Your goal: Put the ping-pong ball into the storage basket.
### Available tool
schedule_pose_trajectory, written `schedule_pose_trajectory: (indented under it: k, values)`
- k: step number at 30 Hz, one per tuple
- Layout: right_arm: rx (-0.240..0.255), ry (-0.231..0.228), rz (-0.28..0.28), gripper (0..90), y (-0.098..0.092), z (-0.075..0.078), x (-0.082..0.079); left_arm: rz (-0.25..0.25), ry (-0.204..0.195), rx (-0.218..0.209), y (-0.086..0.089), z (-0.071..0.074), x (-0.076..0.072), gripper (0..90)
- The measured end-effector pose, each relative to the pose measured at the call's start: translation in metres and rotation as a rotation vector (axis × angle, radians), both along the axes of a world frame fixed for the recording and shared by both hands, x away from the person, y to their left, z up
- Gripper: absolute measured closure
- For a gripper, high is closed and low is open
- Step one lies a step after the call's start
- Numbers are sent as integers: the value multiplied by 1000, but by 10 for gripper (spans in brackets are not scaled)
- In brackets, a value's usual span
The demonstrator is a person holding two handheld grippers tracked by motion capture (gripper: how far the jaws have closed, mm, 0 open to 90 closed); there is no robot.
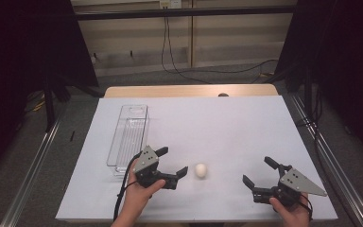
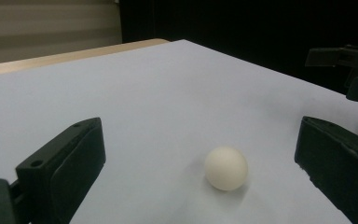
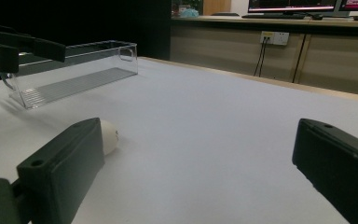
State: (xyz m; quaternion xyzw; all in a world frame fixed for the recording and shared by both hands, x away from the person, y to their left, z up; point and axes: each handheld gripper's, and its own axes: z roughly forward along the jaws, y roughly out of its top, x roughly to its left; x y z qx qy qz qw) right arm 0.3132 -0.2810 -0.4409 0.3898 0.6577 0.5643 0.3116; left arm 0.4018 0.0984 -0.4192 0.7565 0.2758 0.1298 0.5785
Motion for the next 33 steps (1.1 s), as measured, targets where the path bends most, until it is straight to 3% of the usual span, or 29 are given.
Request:
schedule_pose_trajectory:
  k: [8, 12, 33]
  values:
    - [2, 1, 4, 19, 0, 0, 0, -7, 7, 9, -4, -1, 2, 20]
    - [1, -2, 3, 19, 0, 0, 0, -11, 6, -6, -7, -2, 2, 20]
    - [5, 3, 7, 19, 1, 0, 0, -32, 29, 63, -18, -7, 4, 19]
